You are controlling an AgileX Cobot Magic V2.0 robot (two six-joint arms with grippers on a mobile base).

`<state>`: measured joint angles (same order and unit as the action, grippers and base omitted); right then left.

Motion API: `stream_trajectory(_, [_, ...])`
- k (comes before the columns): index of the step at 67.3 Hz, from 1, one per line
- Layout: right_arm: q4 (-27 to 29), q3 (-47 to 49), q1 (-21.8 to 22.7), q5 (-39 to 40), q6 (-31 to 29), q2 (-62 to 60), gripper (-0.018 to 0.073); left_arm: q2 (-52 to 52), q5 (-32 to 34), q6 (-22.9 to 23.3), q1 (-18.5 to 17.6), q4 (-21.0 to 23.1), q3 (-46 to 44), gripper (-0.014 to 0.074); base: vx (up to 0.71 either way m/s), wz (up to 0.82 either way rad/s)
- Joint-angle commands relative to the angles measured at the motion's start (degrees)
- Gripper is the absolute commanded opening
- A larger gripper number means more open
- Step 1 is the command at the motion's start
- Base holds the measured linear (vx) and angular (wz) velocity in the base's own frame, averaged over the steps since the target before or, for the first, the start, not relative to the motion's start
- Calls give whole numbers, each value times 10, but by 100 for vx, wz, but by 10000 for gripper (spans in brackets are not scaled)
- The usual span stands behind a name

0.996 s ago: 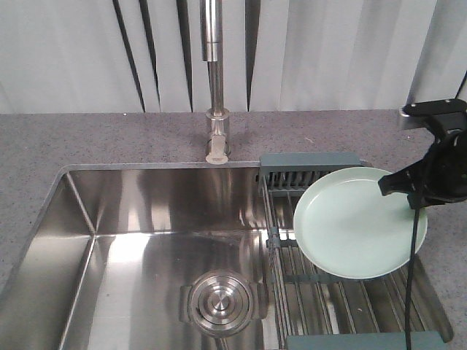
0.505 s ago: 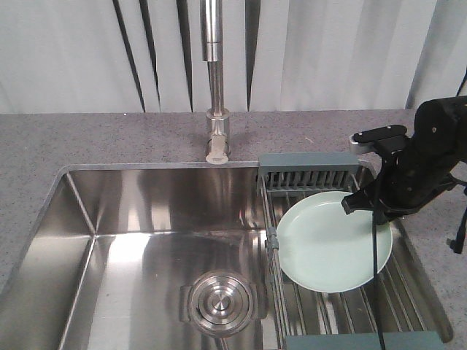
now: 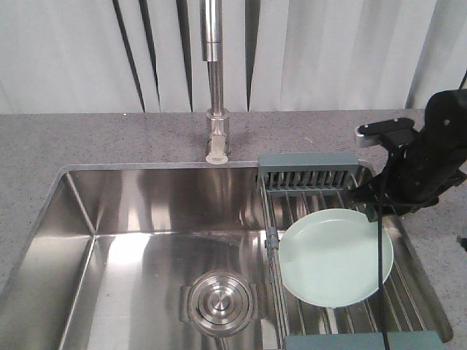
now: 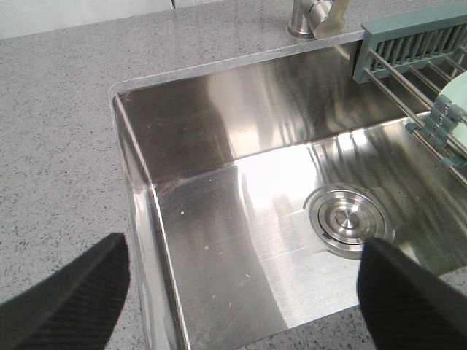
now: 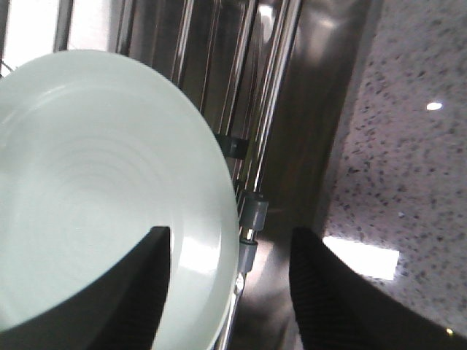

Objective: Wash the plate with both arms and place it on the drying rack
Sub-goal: 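Open the right gripper to release the plate and withdraw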

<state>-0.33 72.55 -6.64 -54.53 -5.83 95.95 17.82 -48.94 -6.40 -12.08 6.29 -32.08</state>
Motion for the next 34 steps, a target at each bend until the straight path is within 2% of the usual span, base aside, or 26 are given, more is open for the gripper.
stream_trajectory(1, [12, 8, 0, 10, -2, -84, 403, 6, 39, 5, 0, 6, -15, 587, 0, 0])
stream_trajectory(18, [78, -151, 0, 114, -52, -289, 372, 6, 39, 5, 0, 6, -15, 587, 0, 0])
stream_trajectory(34, [96, -283, 0, 145, -91, -448, 337, 6, 39, 5, 0, 6, -15, 587, 0, 0])
